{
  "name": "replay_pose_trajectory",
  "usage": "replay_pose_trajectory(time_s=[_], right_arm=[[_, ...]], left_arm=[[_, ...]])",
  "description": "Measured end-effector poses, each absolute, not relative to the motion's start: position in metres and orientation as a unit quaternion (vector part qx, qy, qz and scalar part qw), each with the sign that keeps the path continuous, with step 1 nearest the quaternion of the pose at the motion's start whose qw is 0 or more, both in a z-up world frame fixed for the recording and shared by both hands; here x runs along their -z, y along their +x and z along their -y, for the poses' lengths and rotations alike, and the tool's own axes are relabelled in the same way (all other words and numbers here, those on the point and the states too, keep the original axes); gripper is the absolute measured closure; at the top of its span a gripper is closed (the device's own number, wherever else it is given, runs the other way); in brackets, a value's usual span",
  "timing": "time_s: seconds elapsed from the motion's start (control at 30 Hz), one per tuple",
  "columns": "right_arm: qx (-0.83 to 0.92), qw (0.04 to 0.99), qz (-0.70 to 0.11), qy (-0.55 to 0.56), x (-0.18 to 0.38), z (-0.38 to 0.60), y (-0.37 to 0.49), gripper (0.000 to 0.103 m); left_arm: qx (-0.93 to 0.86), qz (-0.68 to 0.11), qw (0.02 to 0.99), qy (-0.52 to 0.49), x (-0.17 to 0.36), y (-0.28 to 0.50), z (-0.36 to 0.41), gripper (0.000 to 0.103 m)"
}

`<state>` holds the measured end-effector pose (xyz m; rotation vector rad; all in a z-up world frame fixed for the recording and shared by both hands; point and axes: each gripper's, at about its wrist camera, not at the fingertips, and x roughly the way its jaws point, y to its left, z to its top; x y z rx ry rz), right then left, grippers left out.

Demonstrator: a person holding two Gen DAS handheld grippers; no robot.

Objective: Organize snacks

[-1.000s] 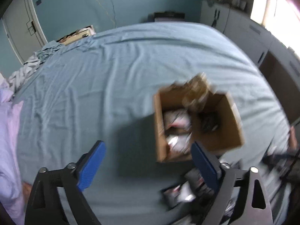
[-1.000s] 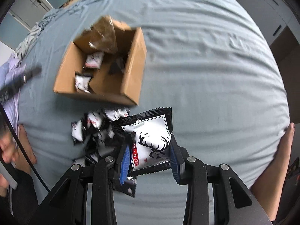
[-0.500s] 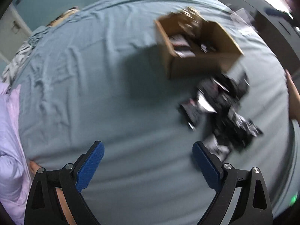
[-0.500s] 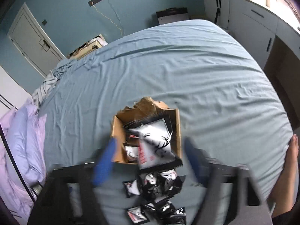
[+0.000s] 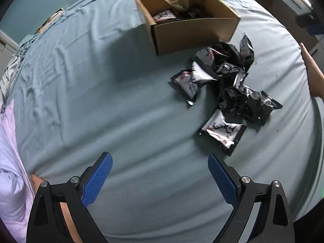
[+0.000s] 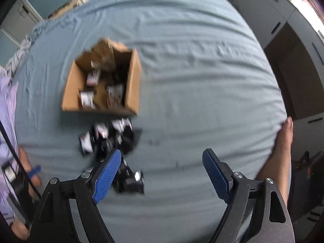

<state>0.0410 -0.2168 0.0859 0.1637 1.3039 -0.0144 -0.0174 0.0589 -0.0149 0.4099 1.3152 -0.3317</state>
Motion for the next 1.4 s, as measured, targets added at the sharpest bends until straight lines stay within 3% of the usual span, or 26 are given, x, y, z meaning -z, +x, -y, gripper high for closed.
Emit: replay_pose_trajectory(time_s=[0.37, 0.7, 1.17, 1.23, 1.33, 1.4], right_arm=[[-0.056, 0.756, -0.653, 0.016, -0.071, 0.226, 0.022, 0.021], [-0.038, 0.736, -0.664, 0.124, -0.059, 0.261, 0.035, 0.021], [-0.042, 0.732, -0.669, 0.120, -0.048, 0.250, 0.037, 0.021], [-0.042, 0.732, -0.670, 0.115, -0.046, 0.248, 0.038, 0.021], [-0.039, 0.731, -0.672, 0.107, -0.043, 0.247, 0.040, 0.021], [-0.037, 0.730, -0.674, 0.104, -0.041, 0.246, 0.041, 0.021]], left_arm=[[0.171, -0.610, 0.733, 0.248, 0.041, -0.026, -0.019, 0.006], [0.177, -0.621, 0.723, 0.246, 0.054, -0.019, 0.004, 0.006], [0.162, -0.679, 0.675, 0.238, 0.093, 0.001, 0.027, 0.006], [0.169, -0.686, 0.670, 0.226, 0.096, 0.006, 0.027, 0.016], [0.188, -0.694, 0.663, 0.207, 0.096, 0.006, 0.029, 0.040], [0.205, -0.693, 0.661, 0.200, 0.092, 0.003, 0.032, 0.073]])
